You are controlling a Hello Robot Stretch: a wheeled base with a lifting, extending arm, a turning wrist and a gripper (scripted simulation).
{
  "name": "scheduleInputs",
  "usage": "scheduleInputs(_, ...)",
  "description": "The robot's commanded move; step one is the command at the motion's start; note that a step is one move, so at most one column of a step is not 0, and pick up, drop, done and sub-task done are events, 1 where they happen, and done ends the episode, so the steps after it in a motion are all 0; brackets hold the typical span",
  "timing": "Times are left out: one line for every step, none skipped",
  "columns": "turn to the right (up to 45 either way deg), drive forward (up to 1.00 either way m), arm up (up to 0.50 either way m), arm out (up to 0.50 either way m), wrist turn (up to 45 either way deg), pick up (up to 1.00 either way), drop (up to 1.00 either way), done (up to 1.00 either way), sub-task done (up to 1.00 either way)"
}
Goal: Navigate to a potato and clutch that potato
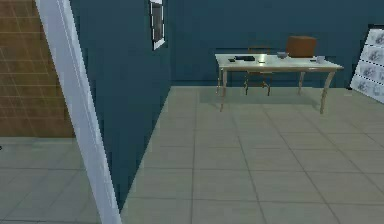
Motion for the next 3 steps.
scheduleInputs(0.0,0.60,0.00,0.00,0.0,0.00,0.00,0.00,0.00)
scheduleInputs(-45.0,0.00,0.00,0.00,0.0,0.00,0.00,0.00,0.00)
scheduleInputs(-45.0,0.00,0.00,0.00,0.0,0.00,0.00,0.00,0.00)
